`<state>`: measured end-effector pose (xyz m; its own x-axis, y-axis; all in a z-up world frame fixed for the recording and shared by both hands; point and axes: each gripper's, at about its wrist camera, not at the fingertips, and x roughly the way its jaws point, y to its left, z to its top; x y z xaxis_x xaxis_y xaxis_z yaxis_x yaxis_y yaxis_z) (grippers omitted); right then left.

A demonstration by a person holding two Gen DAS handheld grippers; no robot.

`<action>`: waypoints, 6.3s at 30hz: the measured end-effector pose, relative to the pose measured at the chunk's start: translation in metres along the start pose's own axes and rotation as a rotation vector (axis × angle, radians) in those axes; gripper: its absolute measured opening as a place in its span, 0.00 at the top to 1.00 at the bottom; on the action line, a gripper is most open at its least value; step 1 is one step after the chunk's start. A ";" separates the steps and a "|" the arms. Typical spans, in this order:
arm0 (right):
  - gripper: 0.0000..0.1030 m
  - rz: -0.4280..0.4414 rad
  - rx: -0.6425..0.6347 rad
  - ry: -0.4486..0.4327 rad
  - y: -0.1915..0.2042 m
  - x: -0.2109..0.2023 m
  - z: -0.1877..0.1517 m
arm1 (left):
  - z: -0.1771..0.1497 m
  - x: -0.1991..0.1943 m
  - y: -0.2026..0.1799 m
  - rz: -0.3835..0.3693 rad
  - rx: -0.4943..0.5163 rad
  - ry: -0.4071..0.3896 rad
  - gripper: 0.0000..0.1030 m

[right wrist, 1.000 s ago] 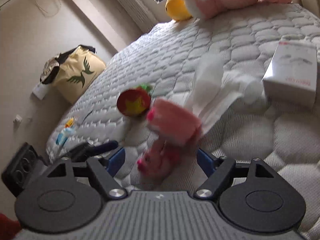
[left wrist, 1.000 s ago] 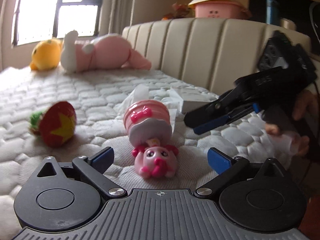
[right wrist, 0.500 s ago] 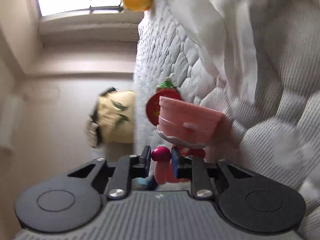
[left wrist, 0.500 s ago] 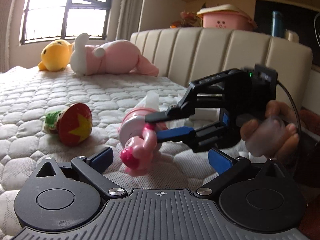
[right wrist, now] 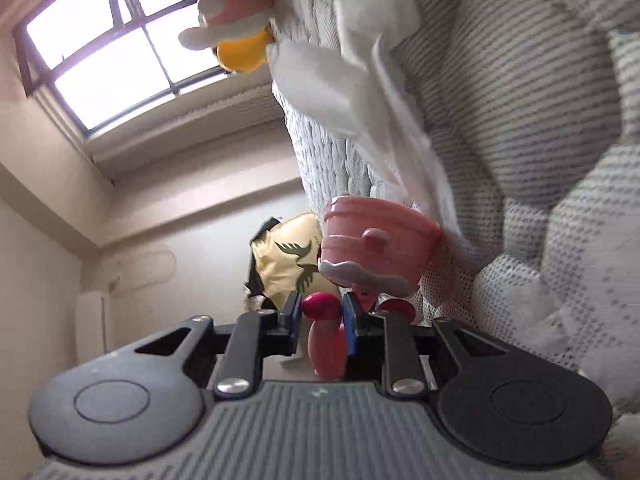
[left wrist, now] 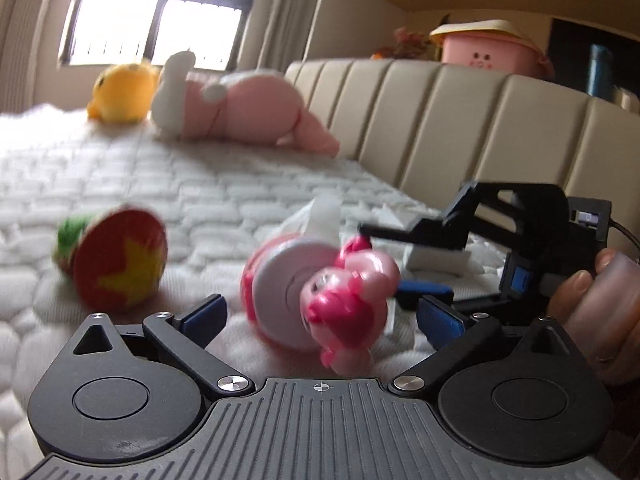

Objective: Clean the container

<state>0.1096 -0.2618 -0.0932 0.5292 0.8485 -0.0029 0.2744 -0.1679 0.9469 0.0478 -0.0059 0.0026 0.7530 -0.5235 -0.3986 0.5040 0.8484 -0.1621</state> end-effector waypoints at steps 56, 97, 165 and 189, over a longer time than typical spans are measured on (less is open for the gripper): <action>0.92 -0.702 -1.191 -0.192 0.118 0.059 -0.080 | 0.004 0.023 0.021 0.062 0.053 -0.147 0.00; 0.85 -0.813 -1.271 -0.095 0.100 0.068 -0.099 | -0.013 0.003 0.054 -0.058 -0.107 -0.093 0.00; 0.91 -0.619 -1.104 -0.338 0.048 -0.077 -0.048 | 0.054 0.085 -0.007 0.036 0.217 0.162 0.00; 0.92 -0.540 -1.102 -0.308 0.073 -0.051 -0.071 | 0.053 0.031 0.044 0.193 0.049 0.022 0.25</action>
<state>0.0460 -0.2816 -0.0008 0.7641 0.5017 -0.4056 -0.2208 0.7940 0.5664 0.1153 0.0107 0.0309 0.8288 -0.3489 -0.4374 0.3714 0.9278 -0.0364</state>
